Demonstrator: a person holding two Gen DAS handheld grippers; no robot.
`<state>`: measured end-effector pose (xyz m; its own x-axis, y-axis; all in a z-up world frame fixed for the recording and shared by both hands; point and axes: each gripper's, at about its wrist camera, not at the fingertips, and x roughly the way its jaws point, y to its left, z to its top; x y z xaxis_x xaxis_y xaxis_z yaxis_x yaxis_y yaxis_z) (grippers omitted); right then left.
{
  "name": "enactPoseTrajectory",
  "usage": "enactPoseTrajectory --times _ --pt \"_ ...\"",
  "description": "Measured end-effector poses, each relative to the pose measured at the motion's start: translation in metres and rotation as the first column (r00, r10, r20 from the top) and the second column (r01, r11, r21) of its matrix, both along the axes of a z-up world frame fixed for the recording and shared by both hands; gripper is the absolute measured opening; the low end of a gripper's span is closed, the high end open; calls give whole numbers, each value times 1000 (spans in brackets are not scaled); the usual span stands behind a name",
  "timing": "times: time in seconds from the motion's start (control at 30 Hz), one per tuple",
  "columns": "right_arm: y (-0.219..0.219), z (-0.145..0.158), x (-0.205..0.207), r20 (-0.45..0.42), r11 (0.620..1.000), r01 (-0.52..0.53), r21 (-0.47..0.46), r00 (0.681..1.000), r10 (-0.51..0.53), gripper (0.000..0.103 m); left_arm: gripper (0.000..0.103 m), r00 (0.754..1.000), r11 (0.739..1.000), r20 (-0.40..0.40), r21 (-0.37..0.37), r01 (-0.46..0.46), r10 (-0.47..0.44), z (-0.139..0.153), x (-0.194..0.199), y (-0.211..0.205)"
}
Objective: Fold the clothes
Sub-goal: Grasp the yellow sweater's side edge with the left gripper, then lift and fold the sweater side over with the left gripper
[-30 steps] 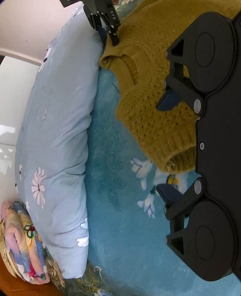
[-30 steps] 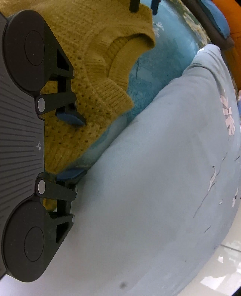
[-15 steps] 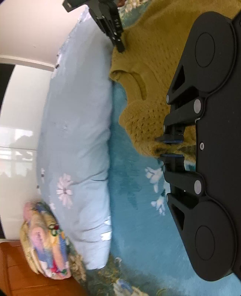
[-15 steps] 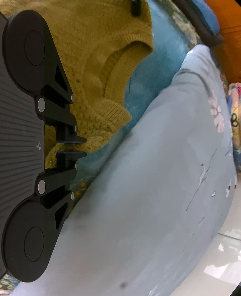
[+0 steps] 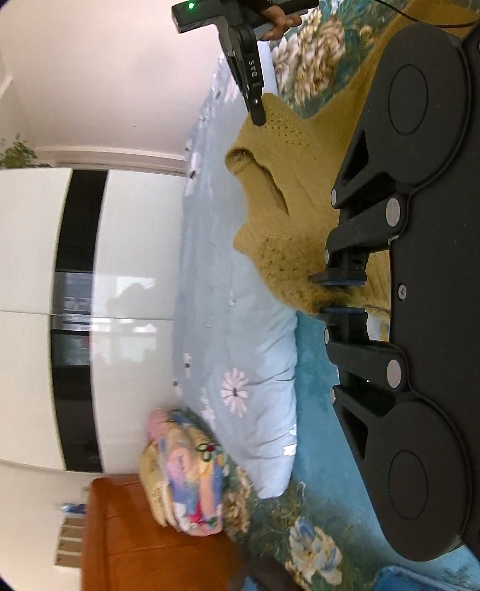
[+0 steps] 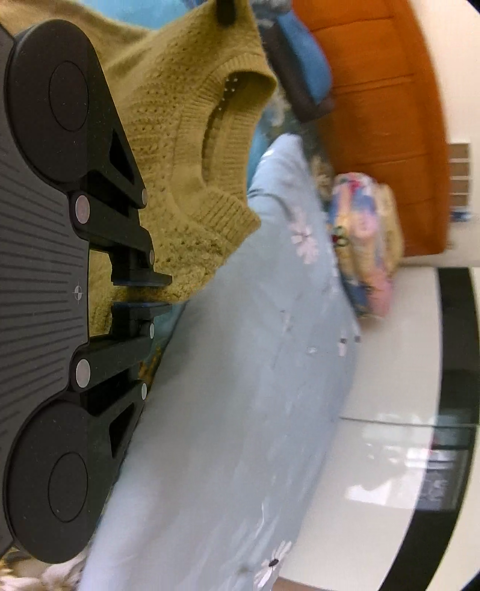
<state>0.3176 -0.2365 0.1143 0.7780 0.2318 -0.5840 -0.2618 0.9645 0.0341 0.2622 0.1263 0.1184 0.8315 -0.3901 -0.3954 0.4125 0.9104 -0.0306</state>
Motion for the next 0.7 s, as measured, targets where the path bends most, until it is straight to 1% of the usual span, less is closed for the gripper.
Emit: enactPoseTrajectory --times 0.17,0.23,0.3,0.4,0.5,0.6,0.63,0.7 --pt "-12 9 -78 55 1000 -13 8 998 12 6 8 999 998 41 -63 -2 4 6 -69 0" --pt "-14 8 -108 68 1000 -20 8 998 20 6 8 999 997 52 -71 4 0 0 -101 -1" --pt "-13 -1 -135 65 1000 -28 -9 997 28 6 8 999 998 40 -64 -5 7 -13 -129 -4" --pt "-11 -26 -165 18 1000 -26 -8 999 26 6 8 1000 998 -11 -53 -29 28 -45 -163 -10" --pt "-8 -58 -182 -53 1000 -7 -4 999 7 6 9 995 997 -89 -50 -56 52 -79 -181 -17" --pt "-5 -86 -192 -120 1000 13 8 993 -12 6 9 988 997 -136 -26 -74 70 -102 -188 -23" --pt "-6 -91 -199 -130 1000 26 11 991 -24 6 10 986 997 -148 -12 -78 75 -108 -189 -25" --pt "-8 -98 -211 -144 999 37 11 989 -35 6 14 982 996 -170 15 -86 87 -120 -191 -30"
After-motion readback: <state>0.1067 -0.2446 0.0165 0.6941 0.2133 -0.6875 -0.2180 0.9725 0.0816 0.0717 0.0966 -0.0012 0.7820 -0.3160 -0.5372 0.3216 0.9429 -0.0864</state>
